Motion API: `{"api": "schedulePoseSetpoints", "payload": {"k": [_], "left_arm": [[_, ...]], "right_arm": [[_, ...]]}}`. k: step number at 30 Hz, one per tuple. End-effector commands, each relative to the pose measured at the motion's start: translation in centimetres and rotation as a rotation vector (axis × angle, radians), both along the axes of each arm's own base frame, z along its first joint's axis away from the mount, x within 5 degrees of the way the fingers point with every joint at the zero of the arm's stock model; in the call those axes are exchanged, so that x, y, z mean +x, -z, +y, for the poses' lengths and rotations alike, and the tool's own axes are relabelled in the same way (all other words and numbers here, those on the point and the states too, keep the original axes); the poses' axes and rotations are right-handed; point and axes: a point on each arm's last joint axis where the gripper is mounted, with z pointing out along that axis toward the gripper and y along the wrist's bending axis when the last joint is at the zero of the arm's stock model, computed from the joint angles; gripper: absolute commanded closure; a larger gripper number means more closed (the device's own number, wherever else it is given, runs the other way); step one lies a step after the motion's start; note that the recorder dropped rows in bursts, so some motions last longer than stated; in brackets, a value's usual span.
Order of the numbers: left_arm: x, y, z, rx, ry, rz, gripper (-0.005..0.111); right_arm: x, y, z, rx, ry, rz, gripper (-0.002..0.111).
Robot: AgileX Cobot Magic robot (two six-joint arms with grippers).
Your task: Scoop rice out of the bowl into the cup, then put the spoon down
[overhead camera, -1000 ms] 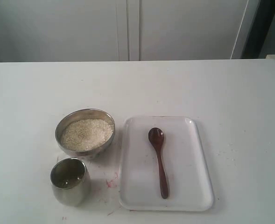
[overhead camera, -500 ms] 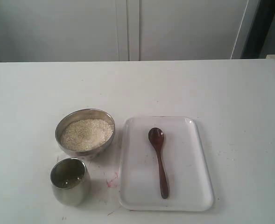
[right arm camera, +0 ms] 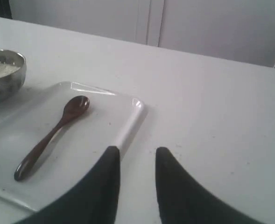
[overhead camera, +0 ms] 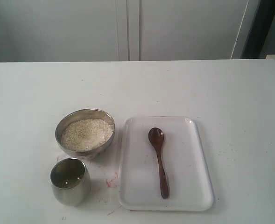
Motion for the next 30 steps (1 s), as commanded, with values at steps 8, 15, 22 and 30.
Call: {"api": "schedulePoseSetpoints", "payload": {"k": [8, 15, 22, 30], "left_arm": [[-0.03, -0.25, -0.03, -0.008, 0.007, -0.009, 0.092], [-0.03, -0.25, -0.03, -0.008, 0.007, -0.009, 0.092], [-0.03, -0.25, -0.03, -0.008, 0.007, -0.009, 0.092], [-0.03, -0.25, -0.03, -0.008, 0.007, -0.009, 0.092]], "right_arm": [[-0.02, 0.39, -0.38, -0.110, 0.017, 0.006, 0.082], [-0.01, 0.40, -0.47, -0.097, 0.030, 0.009, 0.108], [-0.02, 0.46, -0.49, -0.091, 0.034, 0.017, 0.108], [-0.02, 0.46, -0.49, -0.091, 0.034, 0.017, 0.108]]}}
